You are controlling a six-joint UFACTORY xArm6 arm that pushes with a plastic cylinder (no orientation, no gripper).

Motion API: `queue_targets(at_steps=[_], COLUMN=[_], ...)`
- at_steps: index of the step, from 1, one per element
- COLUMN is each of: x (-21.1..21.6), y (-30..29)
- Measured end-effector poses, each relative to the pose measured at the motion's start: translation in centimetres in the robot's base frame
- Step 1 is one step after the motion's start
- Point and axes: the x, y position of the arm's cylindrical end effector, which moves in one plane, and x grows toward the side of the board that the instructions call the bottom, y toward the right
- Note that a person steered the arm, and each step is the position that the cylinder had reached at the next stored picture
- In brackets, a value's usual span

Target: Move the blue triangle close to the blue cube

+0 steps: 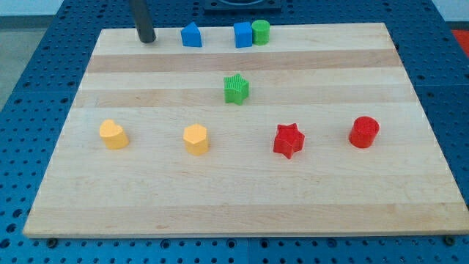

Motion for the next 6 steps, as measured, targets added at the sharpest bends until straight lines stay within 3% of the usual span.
queue_targets(at_steps=[3,4,6], x=[-0.2,-0.3,2.6], y=[10.4,11.2,5.7])
